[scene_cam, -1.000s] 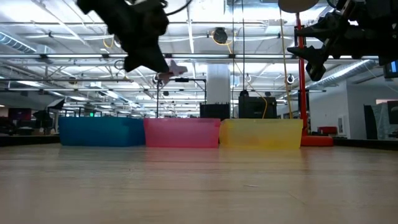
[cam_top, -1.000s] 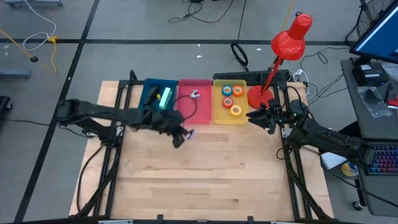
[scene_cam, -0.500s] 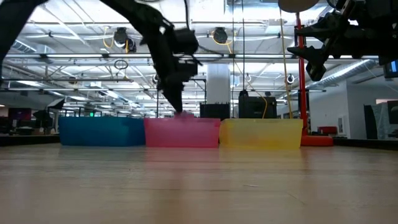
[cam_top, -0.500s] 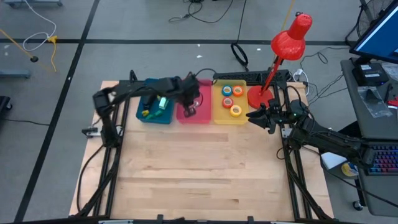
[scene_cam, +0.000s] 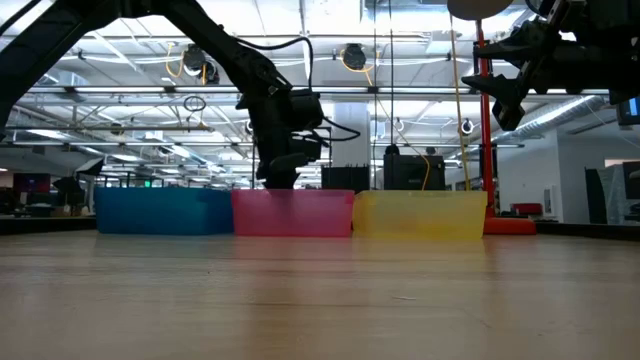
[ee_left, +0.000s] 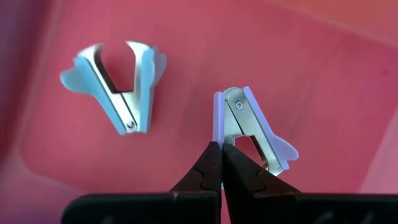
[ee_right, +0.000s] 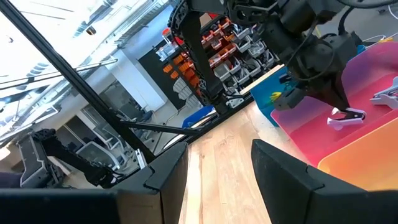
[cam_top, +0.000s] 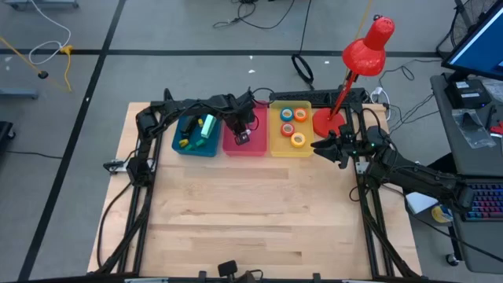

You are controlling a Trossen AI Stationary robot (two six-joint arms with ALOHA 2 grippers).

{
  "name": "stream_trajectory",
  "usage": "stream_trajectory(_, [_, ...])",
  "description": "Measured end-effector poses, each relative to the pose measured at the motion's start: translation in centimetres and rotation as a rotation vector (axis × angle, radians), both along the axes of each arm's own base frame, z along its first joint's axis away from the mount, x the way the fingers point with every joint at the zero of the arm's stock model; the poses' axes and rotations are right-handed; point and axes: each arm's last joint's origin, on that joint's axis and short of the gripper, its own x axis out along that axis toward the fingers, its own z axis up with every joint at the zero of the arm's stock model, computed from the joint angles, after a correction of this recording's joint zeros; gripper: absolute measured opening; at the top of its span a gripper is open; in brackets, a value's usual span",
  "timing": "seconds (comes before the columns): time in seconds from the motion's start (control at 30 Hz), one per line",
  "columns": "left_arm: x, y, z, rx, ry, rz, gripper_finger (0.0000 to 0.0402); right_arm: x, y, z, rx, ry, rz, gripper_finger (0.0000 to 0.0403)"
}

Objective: Pick and place Stapler, Stapler remover, tape
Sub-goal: Put the purple staple remover into the red bin, then return to Home Position

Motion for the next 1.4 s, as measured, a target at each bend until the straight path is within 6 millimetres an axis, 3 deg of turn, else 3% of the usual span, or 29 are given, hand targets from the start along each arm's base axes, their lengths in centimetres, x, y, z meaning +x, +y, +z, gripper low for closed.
stream_trajectory(0.27, [0.2,0.1,0.2,0.019,-0.027,-0.031,0.0015,0.0,-0.1,0.0,0.003,-0.001,-0.045,0.0171])
stream_trajectory(0.63, [-0.1,-0.1,0.8,0.037,-0.007,-0.026,0.0095,0.0,-0.1,0.0,0.000,-0.001,-0.047,0.0172])
stream_trajectory(0.93, [-4.0,-3.1,9.3,-0.019,-0.075,0.117,0.0117,0.0,-0.1,-0.2,-0.008,0.021,-0.046,0.0171])
stream_trajectory(1.2, [-8.6,-8.7,17.3,-0.040,-0.229,0.123,0.0118,0.0,-0.2,-0.3,-0.007,0.026,-0.046,0.0171])
stream_trajectory(1.4, [-11.6,-13.0,21.3,-0.083,-0.370,0.145,0.0118,0.0,-0.1,-0.3,-0.010,0.025,-0.046,0.0171])
